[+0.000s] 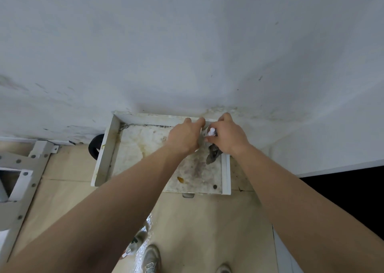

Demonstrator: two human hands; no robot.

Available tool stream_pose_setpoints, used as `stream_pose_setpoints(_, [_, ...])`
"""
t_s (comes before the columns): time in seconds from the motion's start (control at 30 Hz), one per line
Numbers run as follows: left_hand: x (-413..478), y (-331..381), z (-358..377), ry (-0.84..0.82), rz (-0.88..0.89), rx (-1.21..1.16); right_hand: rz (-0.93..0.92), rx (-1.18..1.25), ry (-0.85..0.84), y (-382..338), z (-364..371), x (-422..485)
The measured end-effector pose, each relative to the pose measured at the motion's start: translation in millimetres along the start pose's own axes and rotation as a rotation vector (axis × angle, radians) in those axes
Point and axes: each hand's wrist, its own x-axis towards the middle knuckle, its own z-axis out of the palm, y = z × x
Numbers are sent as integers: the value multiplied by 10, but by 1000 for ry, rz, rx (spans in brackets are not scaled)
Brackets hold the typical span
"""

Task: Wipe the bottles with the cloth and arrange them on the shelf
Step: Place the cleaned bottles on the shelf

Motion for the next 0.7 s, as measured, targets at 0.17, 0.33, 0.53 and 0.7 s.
stream_pose_setpoints(0.17, [-75, -71, 151, 119, -9, -117, -22, 78, 42, 109, 134, -151])
stream_pose_setpoints(0.33, [-82, -100, 258, 156, -87, -281, -52, 121, 111, 127, 249, -168])
stream_pose_setpoints(0.53, [-42, -181, 384, 103, -185, -510, -96, 116, 104, 65, 224, -152])
stream_pose_setpoints(0.7, [-91, -196, 405, 78, -193, -568, -74, 114, 84, 115, 171, -275])
